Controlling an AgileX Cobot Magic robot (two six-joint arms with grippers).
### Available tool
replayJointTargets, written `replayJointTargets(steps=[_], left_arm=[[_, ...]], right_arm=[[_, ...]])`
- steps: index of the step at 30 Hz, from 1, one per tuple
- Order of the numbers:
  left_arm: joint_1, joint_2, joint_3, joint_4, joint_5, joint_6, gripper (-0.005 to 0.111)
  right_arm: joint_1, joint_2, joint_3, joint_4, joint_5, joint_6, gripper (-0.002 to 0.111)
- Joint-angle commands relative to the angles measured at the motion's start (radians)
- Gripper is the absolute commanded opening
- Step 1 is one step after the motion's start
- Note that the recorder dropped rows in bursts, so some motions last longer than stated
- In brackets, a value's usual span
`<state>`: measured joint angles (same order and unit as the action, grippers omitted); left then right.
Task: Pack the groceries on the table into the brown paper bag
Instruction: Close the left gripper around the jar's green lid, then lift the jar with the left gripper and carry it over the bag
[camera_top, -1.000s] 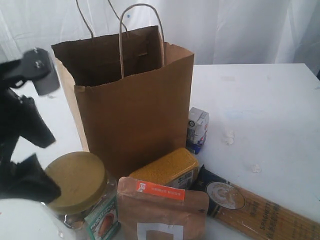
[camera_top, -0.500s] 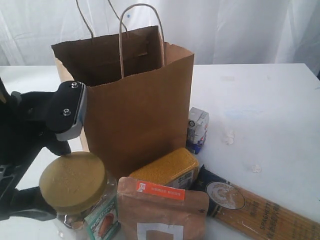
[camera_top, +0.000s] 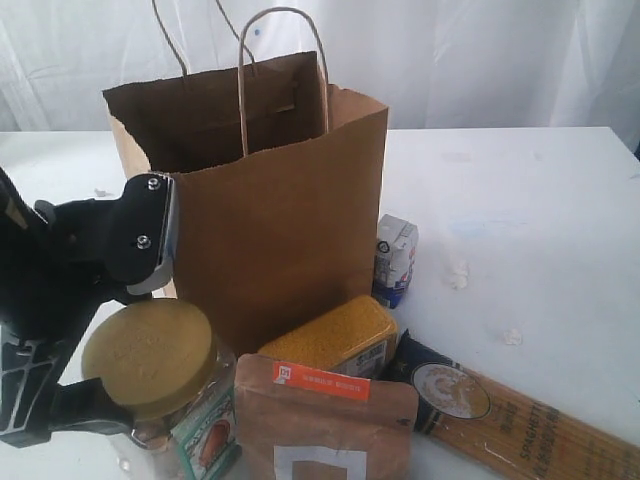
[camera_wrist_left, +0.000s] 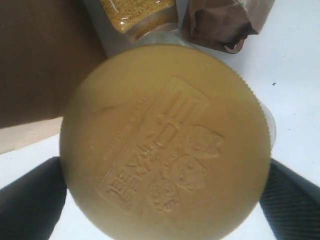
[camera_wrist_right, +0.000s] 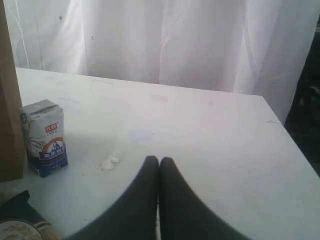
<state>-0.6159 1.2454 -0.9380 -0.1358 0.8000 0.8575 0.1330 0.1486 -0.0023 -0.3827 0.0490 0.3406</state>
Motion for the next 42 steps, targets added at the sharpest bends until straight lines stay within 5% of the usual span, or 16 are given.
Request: replayJointTargets(steps=[1,9,24,28,35,42], left_arm=[[-0.005,0.0,0.025,-0.074,0.024,-0.005,0.105],[-0.005,0.0,0.025,-0.26,-0.058,-0.008,0.105],[-0.005,0.0,0.064,-0.214,-0.081,-0.021,0.102],[-0.005,0.0,0.077,-0.18,-0.071,-0.045,0.077],[-0.005,0.0,0.077,-0.132,-0.079,-0.08,0.003],[-0.005,0.0,0.077,-0.083,-0.075,-0.089,0.0]], right_arm=[[-0.004,-0.004,0.002,-0.007,-0.002,0.005,0.0],[-0.004,-0.004,0.002,-0.007,-0.002,0.016,0.0],[-0.004,-0.004,0.002,-0.007,-0.002,0.016,0.0],[-0.004,-0.004,0.002,-0.007,-0.002,0.016,0.0],[-0.004,-0.004,0.002,-0.007,-0.002,0.016,0.0],[-0.004,-0.004,0.002,-0.007,-0.002,0.016,0.0]])
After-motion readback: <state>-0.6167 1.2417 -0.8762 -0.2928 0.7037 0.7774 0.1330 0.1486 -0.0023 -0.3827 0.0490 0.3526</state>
